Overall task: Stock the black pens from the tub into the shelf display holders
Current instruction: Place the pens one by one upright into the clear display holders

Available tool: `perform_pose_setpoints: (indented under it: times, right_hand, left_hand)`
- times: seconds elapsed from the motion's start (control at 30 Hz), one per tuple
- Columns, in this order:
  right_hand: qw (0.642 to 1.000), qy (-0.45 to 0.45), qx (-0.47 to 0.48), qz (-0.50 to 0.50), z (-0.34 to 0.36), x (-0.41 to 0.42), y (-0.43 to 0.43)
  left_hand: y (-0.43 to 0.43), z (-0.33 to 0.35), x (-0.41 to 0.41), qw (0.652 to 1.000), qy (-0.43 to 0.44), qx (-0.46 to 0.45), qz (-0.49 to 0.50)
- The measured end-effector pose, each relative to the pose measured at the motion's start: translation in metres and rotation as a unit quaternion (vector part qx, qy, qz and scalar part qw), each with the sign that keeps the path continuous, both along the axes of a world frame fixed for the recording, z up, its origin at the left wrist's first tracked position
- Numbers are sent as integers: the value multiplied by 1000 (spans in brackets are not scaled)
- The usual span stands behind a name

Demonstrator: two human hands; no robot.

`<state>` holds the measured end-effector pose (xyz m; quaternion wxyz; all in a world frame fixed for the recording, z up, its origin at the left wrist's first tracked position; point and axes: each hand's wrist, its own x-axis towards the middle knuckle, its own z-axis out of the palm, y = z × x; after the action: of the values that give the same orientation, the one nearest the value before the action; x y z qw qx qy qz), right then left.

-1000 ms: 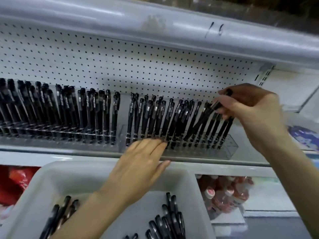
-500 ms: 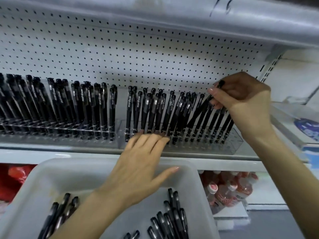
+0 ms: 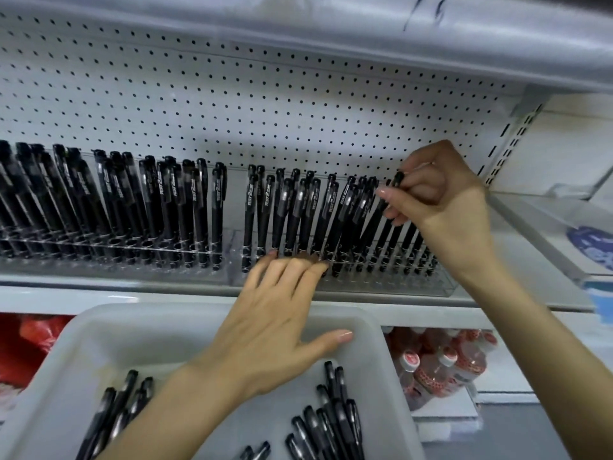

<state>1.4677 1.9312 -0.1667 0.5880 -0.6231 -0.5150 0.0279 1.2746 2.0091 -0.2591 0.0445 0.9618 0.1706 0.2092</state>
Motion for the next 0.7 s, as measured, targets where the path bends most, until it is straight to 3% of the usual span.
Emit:
perform_pose_setpoints:
  times: [0.7]
  right_hand:
    - [995,-79,-54,-32,-15,10,-5]
  left_hand:
    - [-4,3,0,1000,19,7,9]
